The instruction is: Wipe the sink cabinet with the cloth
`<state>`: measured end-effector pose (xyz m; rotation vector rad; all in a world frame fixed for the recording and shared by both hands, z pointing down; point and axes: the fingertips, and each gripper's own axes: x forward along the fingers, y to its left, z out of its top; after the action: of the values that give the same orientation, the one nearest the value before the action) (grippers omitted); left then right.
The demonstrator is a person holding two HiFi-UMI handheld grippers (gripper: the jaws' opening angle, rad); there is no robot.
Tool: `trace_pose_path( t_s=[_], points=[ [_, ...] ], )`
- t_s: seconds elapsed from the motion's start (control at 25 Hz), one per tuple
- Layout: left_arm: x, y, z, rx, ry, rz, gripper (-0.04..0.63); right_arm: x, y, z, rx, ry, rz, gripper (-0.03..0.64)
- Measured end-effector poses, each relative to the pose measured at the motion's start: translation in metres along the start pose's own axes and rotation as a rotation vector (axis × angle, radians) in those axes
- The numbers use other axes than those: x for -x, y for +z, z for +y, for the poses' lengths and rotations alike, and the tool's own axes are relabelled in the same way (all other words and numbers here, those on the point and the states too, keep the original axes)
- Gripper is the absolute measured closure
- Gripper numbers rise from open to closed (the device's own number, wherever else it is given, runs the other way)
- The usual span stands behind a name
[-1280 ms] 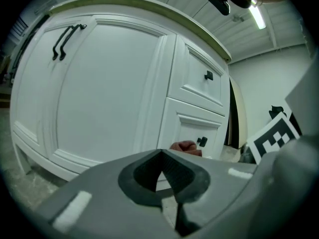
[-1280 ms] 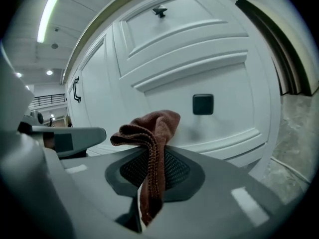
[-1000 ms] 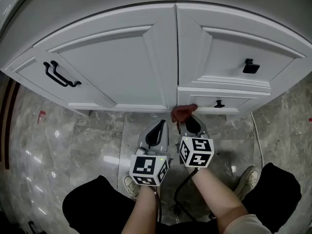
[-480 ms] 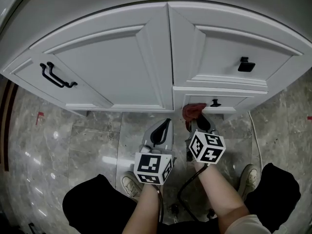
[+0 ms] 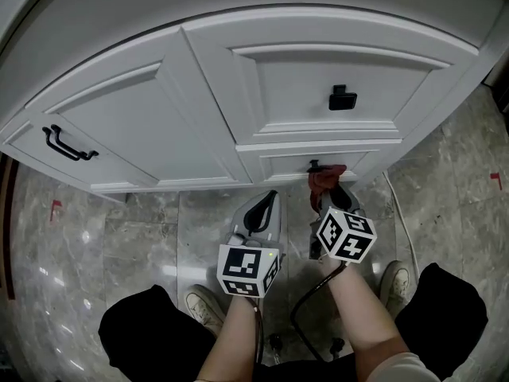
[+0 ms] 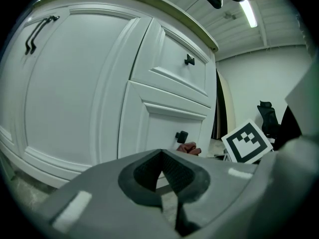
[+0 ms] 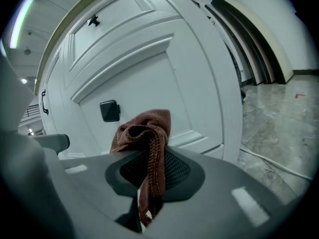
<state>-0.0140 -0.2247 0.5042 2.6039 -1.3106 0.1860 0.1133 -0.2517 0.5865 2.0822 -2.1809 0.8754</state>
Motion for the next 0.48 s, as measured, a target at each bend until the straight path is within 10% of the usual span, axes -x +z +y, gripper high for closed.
trace_pose_path(
  t_s=[0.48],
  points=[
    [-0.032, -0.014, -0.045, -0.011, -0.061, 0.037, 0.595, 0.023, 0.02, -0.084, -0.026, -0.161, 0.012, 0.529]
  ],
)
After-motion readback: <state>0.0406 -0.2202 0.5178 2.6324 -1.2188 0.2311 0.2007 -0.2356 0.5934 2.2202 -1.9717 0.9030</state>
